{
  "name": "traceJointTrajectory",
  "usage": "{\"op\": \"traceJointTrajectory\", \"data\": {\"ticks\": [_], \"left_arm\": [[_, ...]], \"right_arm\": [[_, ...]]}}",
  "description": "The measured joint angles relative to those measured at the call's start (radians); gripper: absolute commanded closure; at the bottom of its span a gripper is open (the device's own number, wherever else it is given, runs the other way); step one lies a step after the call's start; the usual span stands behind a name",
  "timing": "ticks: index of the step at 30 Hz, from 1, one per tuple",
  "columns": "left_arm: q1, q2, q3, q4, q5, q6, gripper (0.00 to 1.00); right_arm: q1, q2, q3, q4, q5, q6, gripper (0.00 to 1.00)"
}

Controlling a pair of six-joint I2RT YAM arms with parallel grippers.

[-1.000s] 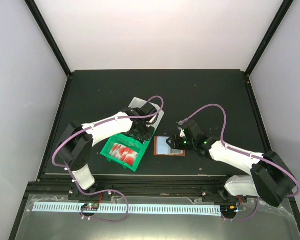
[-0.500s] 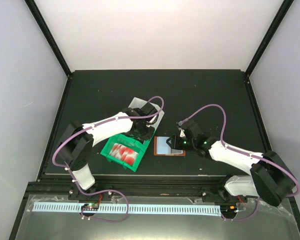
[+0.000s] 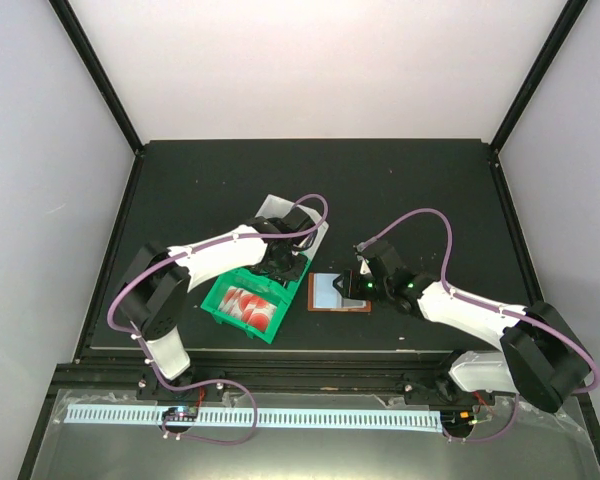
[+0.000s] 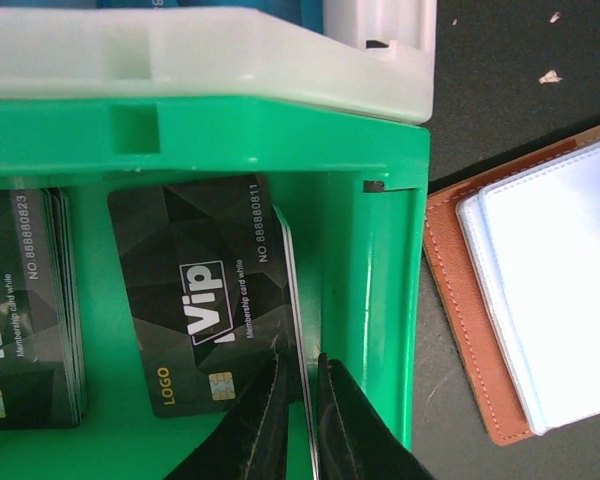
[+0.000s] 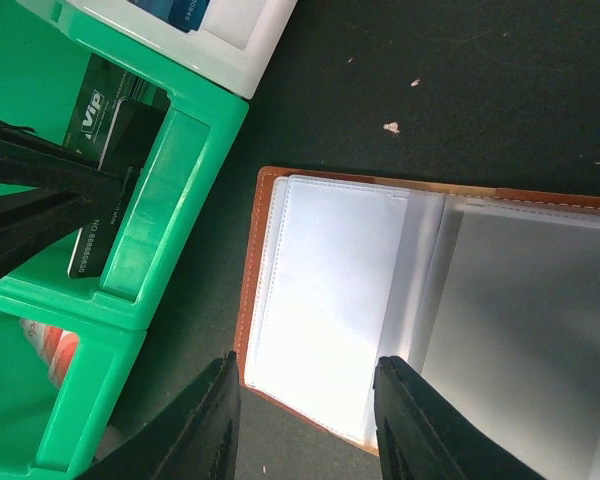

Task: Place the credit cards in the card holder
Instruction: Pick up the credit card from the storage box, then adjust the storage box at the center of the board.

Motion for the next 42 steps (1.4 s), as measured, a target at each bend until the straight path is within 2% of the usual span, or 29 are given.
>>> {"op": "traceJointTrajectory", "data": {"ticks": [8, 13, 18, 22, 28, 34, 38, 42], "left_arm": [[0.001, 0.031, 0.000, -0.001, -0.016, -0.002, 0.88], [0.001, 0.072, 0.000, 0.000, -0.014, -0.002, 0.98], [0.001, 0.063, 0.000, -0.002, -0.020, -0.002, 0.98], [0.001, -0.011, 0.000, -0.013, -0.040, -0.003, 0.98], [0.002, -0.241, -0.028, -0.007, -0.041, -0.014, 0.98], [0.010, -0.417, -0.163, 0.095, 0.124, -0.033, 0.98], [0.012, -0.392, -0.253, 0.178, 0.279, -0.051, 0.98], [0.005, -0.333, -0.322, 0.220, 0.364, -0.055, 0.98]], "right_arm": [[0.000, 0.000, 0.000, 0.000, 0.000, 0.000, 0.61], [0.000, 0.000, 0.000, -0.002, 0.001, 0.000, 0.60], [0.000, -0.013, 0.000, -0.008, 0.001, -0.001, 0.56], [0.000, -0.033, 0.000, 0.000, -0.008, -0.003, 0.56], [0.047, -0.005, 0.027, 0.000, -0.006, -0.003, 0.56], [0.096, 0.006, 0.040, -0.019, 0.060, 0.026, 0.56], [0.096, -0.032, 0.031, -0.060, 0.133, 0.057, 0.55], [0.096, -0.068, 0.013, -0.074, 0.170, 0.080, 0.55]]}}
